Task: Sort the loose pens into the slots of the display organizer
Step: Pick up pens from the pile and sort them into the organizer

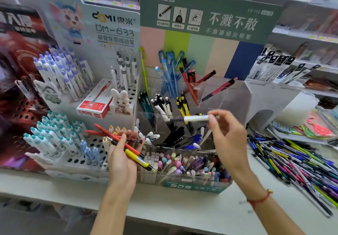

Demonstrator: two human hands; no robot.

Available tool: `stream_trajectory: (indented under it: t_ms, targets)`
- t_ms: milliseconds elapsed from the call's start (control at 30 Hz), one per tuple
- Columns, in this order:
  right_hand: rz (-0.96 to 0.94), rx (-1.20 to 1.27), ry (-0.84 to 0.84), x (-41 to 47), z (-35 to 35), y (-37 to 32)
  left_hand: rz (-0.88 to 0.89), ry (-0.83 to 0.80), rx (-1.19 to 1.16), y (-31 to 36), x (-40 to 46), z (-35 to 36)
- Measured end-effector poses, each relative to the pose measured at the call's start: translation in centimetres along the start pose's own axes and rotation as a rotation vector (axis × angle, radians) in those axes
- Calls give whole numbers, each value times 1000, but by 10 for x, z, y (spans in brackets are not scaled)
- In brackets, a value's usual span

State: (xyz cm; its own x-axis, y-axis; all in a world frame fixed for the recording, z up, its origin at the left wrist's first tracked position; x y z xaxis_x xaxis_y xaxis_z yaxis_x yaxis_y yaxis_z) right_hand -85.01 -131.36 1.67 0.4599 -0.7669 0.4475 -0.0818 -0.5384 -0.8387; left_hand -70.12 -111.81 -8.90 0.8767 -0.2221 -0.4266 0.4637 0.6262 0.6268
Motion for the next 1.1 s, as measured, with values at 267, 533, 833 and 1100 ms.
stream_trajectory:
  t_ms: [267,533,833,1100]
  targets:
    - [-551,-514,-236,53,73,-45,-149,-204,107,-16,-15,15]
    - [-538,-461,-269,55,122,-43,-210,-304,226,-25,-29,18]
    - [-662,-671,-264,33,124,-24,-215,-266,69,-24,-23,21]
    - [-450,-387,-203,11,91,-29,-219,-247,53,-26,-24,25]
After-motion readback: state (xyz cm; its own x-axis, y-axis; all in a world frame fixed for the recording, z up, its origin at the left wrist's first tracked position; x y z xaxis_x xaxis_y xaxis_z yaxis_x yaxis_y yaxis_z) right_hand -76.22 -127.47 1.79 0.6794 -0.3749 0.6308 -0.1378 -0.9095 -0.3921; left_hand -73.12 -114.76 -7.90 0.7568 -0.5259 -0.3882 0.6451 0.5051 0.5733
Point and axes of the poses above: each hand's wrist, its own x-axis towards the middle knuckle, its own z-axis out of the palm, y = z × x, the point moved 8 cm from there along x, towards the middle knuckle, and after that the axes turned 8 degrees about y, right-handed, at the moved point
